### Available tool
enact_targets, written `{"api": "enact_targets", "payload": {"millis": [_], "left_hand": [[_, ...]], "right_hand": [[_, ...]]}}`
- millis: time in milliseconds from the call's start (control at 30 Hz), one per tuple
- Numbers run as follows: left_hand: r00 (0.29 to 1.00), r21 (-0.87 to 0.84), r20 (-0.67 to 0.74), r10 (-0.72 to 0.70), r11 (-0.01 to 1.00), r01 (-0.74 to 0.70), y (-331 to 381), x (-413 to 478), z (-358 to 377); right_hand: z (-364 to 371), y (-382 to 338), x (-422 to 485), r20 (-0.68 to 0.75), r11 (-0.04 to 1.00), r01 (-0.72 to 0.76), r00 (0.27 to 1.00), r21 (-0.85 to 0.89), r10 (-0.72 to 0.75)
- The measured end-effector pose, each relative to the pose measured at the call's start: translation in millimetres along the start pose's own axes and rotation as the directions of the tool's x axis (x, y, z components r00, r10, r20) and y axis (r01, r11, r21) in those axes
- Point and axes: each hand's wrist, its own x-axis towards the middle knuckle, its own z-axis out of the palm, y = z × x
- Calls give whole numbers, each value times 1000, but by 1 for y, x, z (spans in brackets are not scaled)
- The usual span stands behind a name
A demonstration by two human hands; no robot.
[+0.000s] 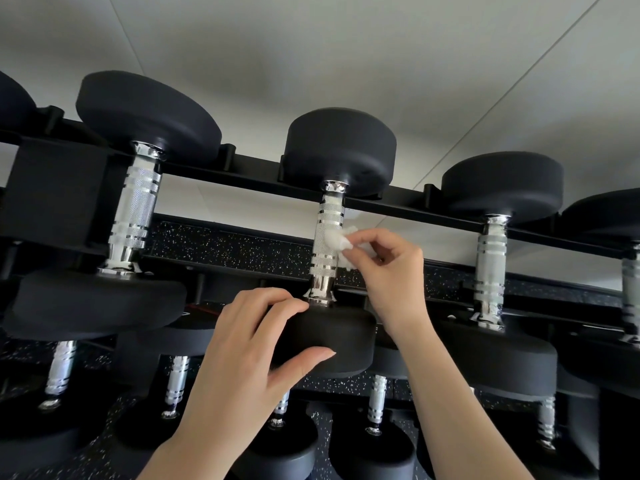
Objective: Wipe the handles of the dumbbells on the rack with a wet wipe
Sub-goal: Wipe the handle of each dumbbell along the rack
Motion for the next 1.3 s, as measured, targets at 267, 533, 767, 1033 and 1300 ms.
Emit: {"api": "enact_targets", "payload": {"millis": [267, 533, 767, 1033, 1300], "left_hand": [[999, 7, -3, 42, 999, -42, -1, 1, 0], [998, 12, -12, 56, 998, -55, -3, 2, 2], [998, 19, -15, 56, 998, -55, -3, 2, 1], [999, 16, -19, 48, 999, -48, -3, 2, 4], [999, 17, -13, 43, 999, -42, -3, 1, 3]], "right_hand": [[9, -10, 30, -96, 993, 5, 995, 118, 7], [14, 0, 36, -101, 980, -37, 993, 197, 58], [20, 5, 41, -22, 932, -100, 993, 348, 115], [25, 18, 48, 169, 793, -218, 975, 569, 146], [24, 27, 41, 227, 793, -249, 963, 555, 144]]}}
